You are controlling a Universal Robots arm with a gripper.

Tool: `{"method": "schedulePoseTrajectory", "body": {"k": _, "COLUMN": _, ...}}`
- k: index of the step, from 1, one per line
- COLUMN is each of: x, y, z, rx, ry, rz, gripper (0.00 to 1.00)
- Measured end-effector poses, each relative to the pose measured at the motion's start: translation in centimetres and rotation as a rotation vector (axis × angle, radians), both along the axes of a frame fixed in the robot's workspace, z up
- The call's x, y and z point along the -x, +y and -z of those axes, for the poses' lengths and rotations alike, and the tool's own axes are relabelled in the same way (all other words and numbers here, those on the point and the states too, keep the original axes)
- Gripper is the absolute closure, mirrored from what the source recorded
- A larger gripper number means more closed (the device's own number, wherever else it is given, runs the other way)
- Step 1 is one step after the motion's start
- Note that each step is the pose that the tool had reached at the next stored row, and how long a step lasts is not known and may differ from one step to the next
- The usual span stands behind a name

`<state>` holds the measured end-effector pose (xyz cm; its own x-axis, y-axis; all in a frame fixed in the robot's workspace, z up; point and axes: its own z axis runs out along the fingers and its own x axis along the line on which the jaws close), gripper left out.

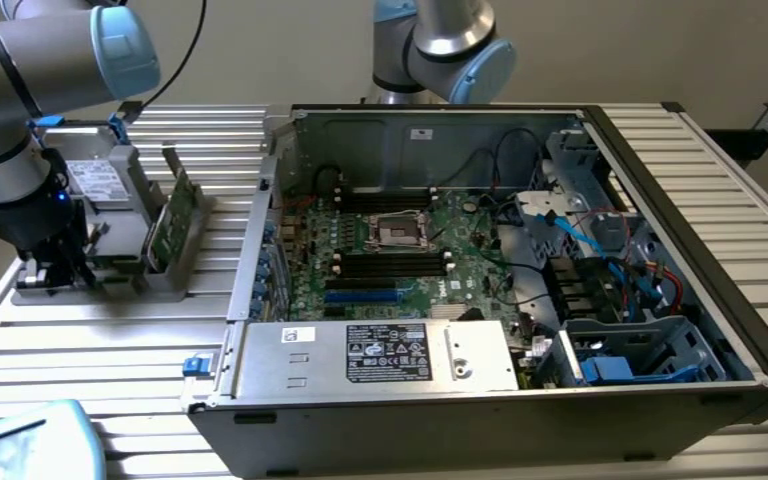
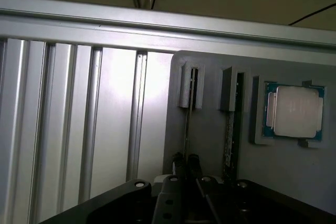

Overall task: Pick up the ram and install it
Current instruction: 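Press down the ram until it locks into place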

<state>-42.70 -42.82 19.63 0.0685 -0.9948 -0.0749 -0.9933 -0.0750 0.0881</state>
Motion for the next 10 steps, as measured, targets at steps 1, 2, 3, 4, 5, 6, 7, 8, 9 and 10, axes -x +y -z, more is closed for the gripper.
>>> {"method": "schedulePoseTrajectory", "body": {"k": 1, "x": 0.00, "y": 0.00, "z": 0.00, "rx": -0.0001, "ry": 0.0000, "rz": 0.000, "gripper": 0.86}}
{"method": "schedulePoseTrajectory", "body": {"k": 2, "x": 0.00, "y": 0.00, "z": 0.00, "rx": 0.0000, "ry": 0.0000, "rz": 0.000, "gripper": 0.86}}
{"method": "schedulePoseTrajectory", "body": {"k": 3, "x": 0.00, "y": 0.00, "z": -0.01, "rx": -0.0001, "ry": -0.0001, "rz": 0.000, "gripper": 0.86}}
{"method": "schedulePoseTrajectory", "body": {"k": 4, "x": -0.01, "y": 0.00, "z": -0.04, "rx": -0.0001, "ry": -0.0003, "rz": 0.000, "gripper": 0.86}}
{"method": "schedulePoseTrajectory", "body": {"k": 5, "x": -0.01, "y": 0.00, "z": -0.11, "rx": -0.0001, "ry": -0.0002, "rz": 0.000, "gripper": 0.86}}
{"method": "schedulePoseTrajectory", "body": {"k": 6, "x": -0.01, "y": 0.00, "z": -0.23, "rx": 0.0000, "ry": 0.0000, "rz": 0.000, "gripper": 0.86}}
{"method": "schedulePoseTrajectory", "body": {"k": 7, "x": -0.02, "y": 0.00, "z": -0.32, "rx": -0.0001, "ry": 0.0000, "rz": 0.000, "gripper": 0.86}}
{"method": "schedulePoseTrajectory", "body": {"k": 8, "x": -0.03, "y": 0.00, "z": -0.43, "rx": -0.0001, "ry": 0.0000, "rz": 0.000, "gripper": 0.86}}
{"method": "schedulePoseTrajectory", "body": {"k": 9, "x": -0.04, "y": 0.00, "z": -0.51, "rx": -0.0003, "ry": 0.0000, "rz": 0.000, "gripper": 0.86}}
{"method": "schedulePoseTrajectory", "body": {"k": 10, "x": -0.05, "y": 0.00, "z": -0.56, "rx": -0.0004, "ry": -0.0002, "rz": 0.000, "gripper": 0.86}}
